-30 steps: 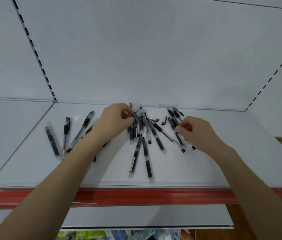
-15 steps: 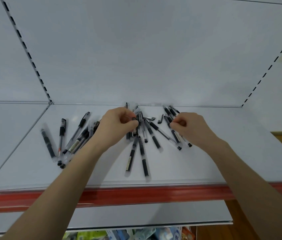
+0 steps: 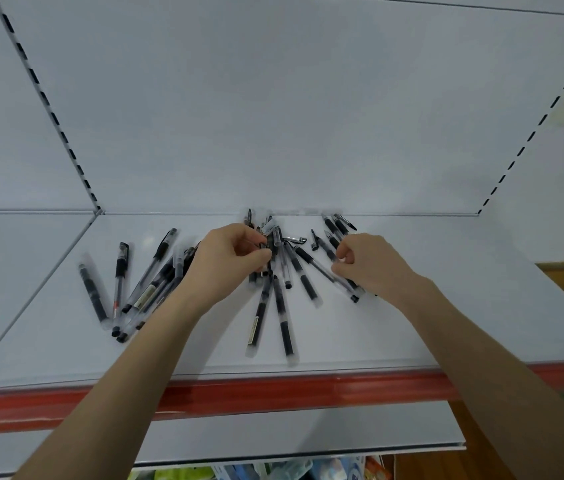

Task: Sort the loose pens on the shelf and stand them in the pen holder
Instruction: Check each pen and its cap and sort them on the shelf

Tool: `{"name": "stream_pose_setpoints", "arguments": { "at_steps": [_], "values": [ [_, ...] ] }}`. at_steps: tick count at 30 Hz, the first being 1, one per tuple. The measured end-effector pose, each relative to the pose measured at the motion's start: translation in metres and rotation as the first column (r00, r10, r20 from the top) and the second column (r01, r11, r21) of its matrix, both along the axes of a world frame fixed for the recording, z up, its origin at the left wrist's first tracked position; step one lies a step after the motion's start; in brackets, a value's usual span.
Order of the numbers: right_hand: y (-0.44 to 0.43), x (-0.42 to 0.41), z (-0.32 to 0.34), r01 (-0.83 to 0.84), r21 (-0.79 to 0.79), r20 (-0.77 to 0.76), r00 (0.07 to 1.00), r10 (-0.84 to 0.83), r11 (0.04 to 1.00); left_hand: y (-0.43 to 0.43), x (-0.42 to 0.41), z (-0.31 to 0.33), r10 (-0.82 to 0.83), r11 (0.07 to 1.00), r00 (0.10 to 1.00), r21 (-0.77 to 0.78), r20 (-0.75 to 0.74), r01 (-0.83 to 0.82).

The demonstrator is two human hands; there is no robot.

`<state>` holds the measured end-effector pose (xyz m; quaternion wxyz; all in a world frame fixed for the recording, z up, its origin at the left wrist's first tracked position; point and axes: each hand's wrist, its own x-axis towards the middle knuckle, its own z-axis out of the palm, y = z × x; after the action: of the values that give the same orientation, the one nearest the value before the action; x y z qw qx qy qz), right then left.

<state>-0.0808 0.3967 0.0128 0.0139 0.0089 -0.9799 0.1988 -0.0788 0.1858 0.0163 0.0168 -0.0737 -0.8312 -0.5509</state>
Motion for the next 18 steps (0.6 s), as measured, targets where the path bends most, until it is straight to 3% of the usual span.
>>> {"name": "stream_pose_setpoints", "arguments": {
  "at_steps": [4, 13, 16, 18],
  "values": [
    [-0.003, 0.005, -0.002, -0.06, -0.051, -0.06, 0.997, 0.057, 0.997, 0.001, 0.001, -0.001, -0.011, 1.0, 1.0, 0.004, 0.003, 0.011],
    [-0.006, 0.012, -0.006, -0.066, 0.018, -0.078, 0.995, 0.067, 0.998, 0.002, 0.004, 0.0, 0.005, 1.0, 1.0, 0.012, -0.007, -0.005],
    [-0.006, 0.022, 0.003, -0.019, -0.232, -0.138, 0.99, -0.014, 0.973, 0.001, 0.008, 0.005, 0.041, 0.991, 0.999, 0.128, -0.013, -0.039],
    [-0.01, 0.034, 0.014, -0.014, -0.504, -0.113, 0.992, -0.05, 0.864, 0.0, 0.011, 0.01, 0.066, 0.948, 0.998, 0.309, 0.023, -0.07]
  ]
}}
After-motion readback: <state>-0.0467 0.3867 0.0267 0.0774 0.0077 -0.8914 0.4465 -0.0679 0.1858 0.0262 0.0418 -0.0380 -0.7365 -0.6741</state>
